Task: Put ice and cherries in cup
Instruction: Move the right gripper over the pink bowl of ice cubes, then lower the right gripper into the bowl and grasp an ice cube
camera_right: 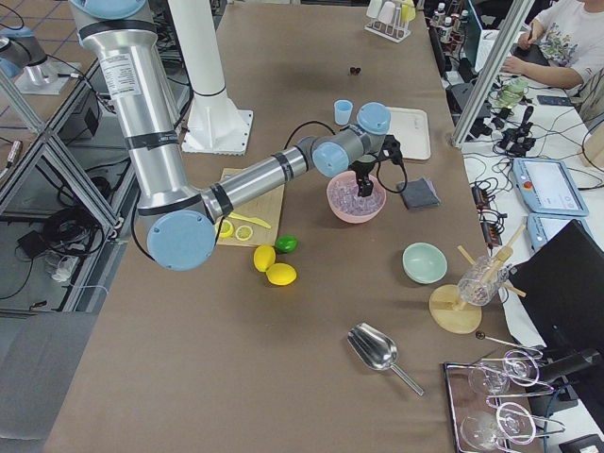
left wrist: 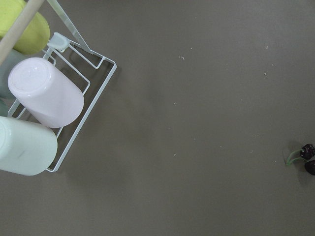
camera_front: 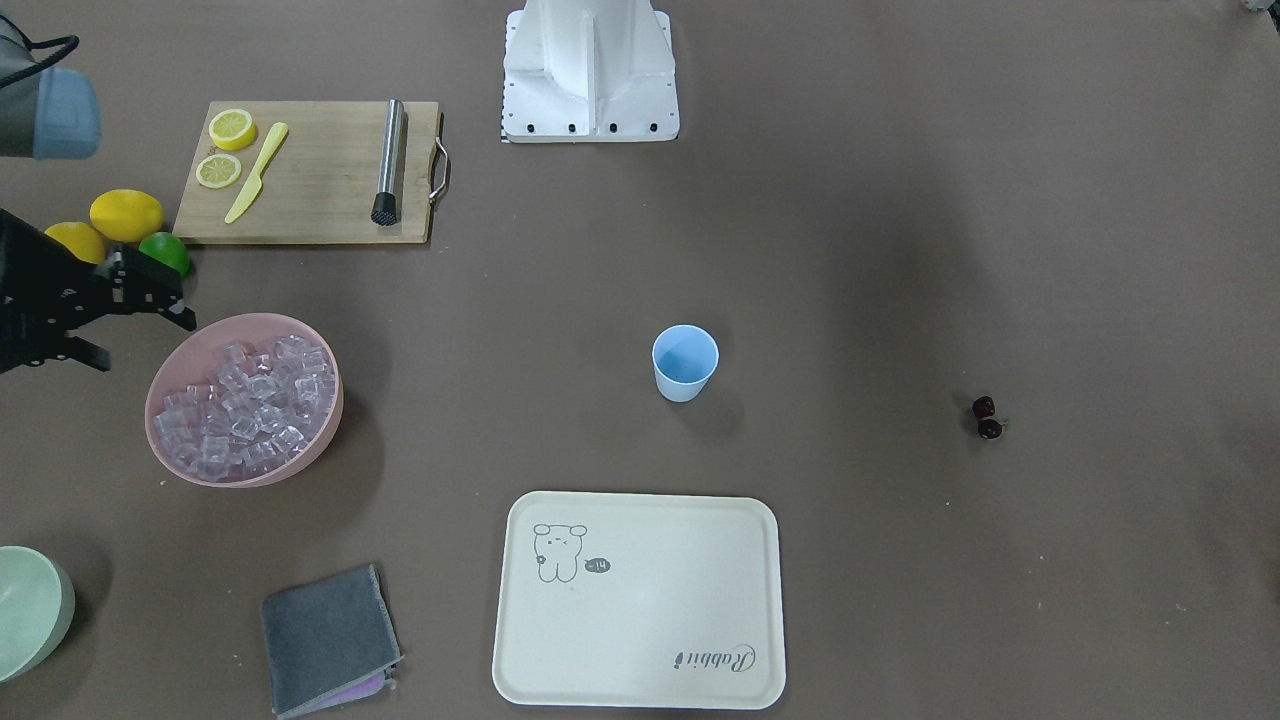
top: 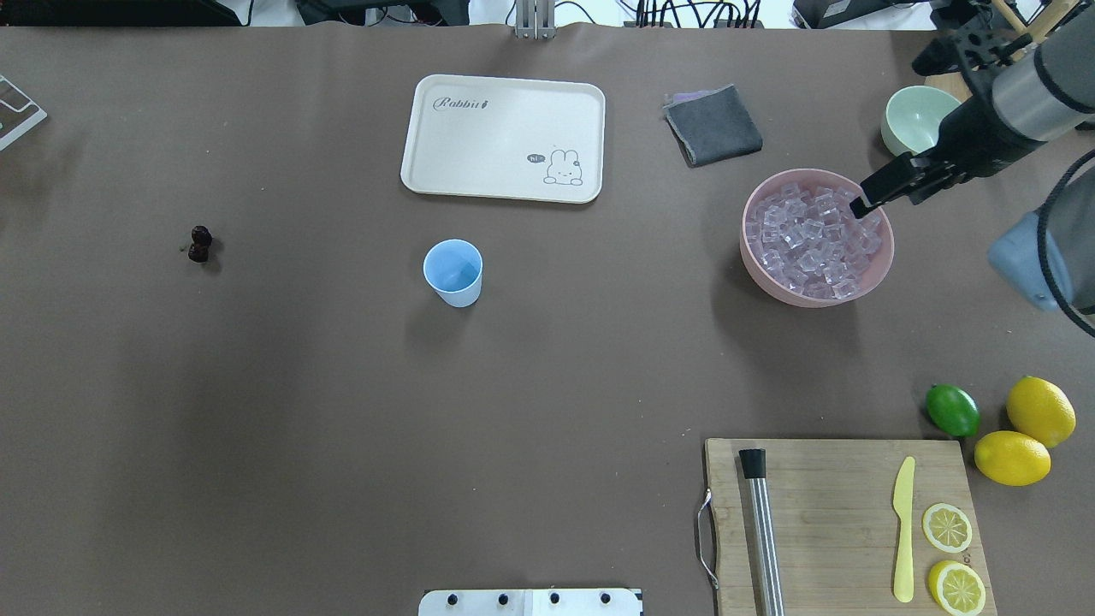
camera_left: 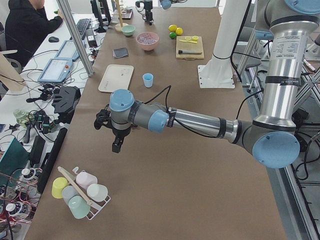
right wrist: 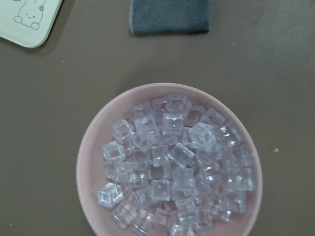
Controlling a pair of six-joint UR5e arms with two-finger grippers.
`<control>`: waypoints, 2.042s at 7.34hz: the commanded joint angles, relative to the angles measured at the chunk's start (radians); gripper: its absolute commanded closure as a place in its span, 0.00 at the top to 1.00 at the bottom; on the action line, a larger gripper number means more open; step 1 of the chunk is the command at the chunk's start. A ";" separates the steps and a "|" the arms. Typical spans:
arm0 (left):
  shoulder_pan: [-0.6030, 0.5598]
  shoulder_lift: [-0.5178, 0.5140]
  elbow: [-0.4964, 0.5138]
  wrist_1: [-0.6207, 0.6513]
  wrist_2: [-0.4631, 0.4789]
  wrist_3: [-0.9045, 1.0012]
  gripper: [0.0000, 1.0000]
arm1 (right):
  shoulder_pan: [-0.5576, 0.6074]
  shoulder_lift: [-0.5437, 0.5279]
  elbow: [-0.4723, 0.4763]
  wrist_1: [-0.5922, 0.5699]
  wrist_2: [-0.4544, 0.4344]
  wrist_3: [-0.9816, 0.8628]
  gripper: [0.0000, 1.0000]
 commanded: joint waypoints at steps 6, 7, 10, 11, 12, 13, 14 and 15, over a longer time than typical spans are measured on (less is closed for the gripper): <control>0.006 -0.017 0.030 -0.017 0.000 -0.001 0.98 | -0.150 0.017 -0.174 0.209 -0.155 0.062 0.99; 0.012 -0.035 0.065 -0.022 0.000 -0.001 0.98 | -0.164 0.019 -0.177 0.209 -0.170 0.068 0.99; 0.017 -0.086 0.130 -0.043 0.000 -0.001 0.98 | -0.178 0.016 -0.178 0.209 -0.198 0.068 0.94; 0.018 -0.084 0.131 -0.049 0.000 -0.001 0.98 | -0.178 0.014 -0.177 0.209 -0.198 0.068 0.80; 0.018 -0.083 0.131 -0.050 0.000 -0.001 0.98 | -0.176 0.014 -0.177 0.209 -0.197 0.068 0.65; 0.018 -0.081 0.130 -0.051 0.000 -0.001 0.98 | -0.176 0.014 -0.174 0.210 -0.196 0.068 0.59; 0.018 -0.081 0.128 -0.051 0.000 -0.001 0.98 | -0.176 0.011 -0.165 0.210 -0.196 0.068 0.58; 0.020 -0.080 0.130 -0.051 0.000 -0.001 0.98 | -0.176 0.013 -0.160 0.210 -0.196 0.075 0.52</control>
